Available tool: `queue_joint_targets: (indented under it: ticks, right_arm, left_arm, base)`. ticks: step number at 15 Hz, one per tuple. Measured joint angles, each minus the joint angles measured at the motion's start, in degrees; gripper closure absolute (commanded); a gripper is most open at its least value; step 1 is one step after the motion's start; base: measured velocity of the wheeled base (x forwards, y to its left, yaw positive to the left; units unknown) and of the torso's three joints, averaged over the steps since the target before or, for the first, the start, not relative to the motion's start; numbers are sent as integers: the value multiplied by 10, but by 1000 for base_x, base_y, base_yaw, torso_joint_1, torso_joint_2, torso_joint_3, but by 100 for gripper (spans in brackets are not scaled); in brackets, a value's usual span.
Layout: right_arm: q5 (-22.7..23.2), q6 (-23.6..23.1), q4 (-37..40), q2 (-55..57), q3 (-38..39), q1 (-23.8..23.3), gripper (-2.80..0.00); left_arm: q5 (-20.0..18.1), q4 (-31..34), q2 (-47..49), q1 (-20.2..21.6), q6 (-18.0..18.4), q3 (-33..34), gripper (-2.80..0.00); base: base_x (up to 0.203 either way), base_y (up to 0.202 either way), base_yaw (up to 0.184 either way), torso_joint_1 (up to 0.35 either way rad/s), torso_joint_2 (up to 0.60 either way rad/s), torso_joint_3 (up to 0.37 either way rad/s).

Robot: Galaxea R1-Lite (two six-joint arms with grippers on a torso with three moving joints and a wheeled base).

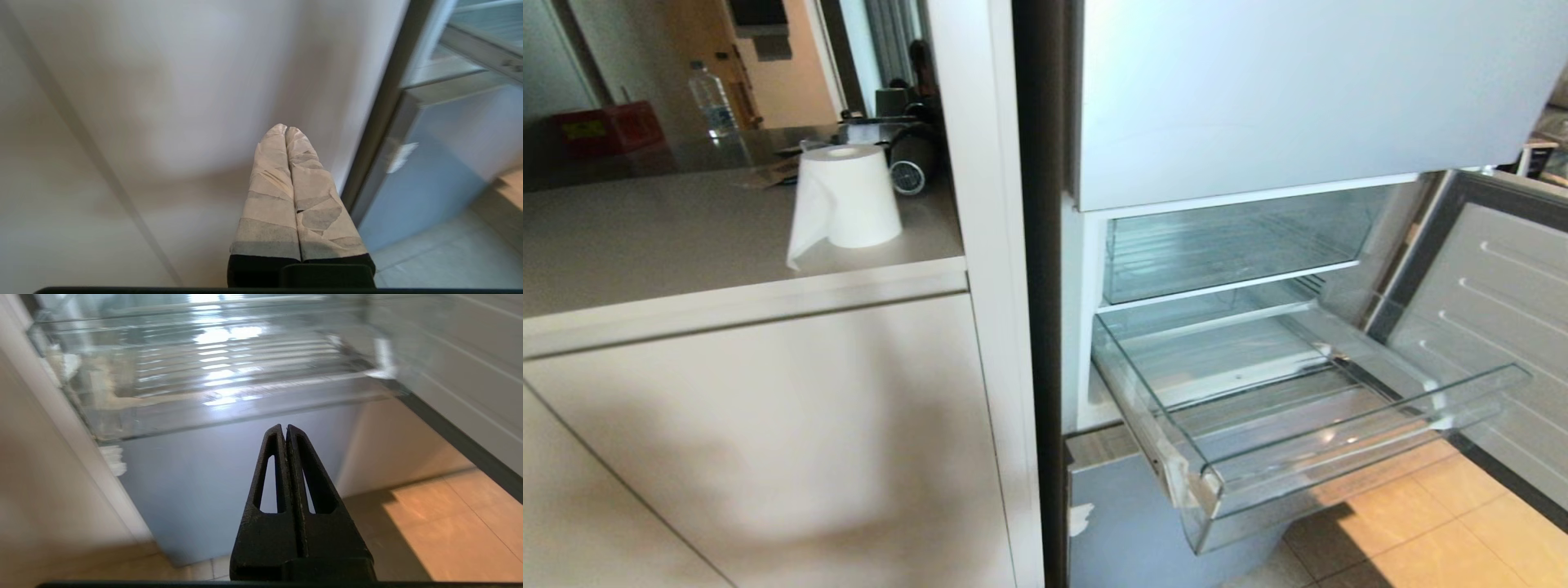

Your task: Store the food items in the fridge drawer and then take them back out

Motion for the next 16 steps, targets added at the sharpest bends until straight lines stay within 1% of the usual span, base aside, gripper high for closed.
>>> queue_joint_targets:
  ticks: [7, 9, 12, 14, 15, 16]
  right_arm:
    - [-1, 0, 0, 0, 0, 0, 0]
    - [0, -1, 0, 0, 0, 0, 0]
    - [0, -2, 0, 4, 0, -1, 0]
    - [-1, 2, -1, 35, 0, -4, 0]
    - [0, 8, -7, 59, -2, -8, 0]
    - [0, 26, -24, 94, -10, -19, 0]
  left_arm:
    - [0, 0, 0, 0, 0, 0, 0]
    - [0, 0, 0, 0, 0, 0, 0]
    - [0, 0, 0, 0, 0, 0, 0]
    - [0, 0, 0, 0, 0, 0, 0]
    - [0, 0, 0, 0, 0, 0, 0]
    - [0, 0, 0, 0, 0, 0, 0]
  base:
    - [-1, 8, -175, 2, 1, 4]
    - [0, 4, -130, 4, 5, 2]
    - [0, 1, -21, 1, 0, 0]
    - [0, 0, 0, 0, 0, 0]
    - [0, 0, 0, 0, 0, 0]
    - [0, 0, 0, 0, 0, 0]
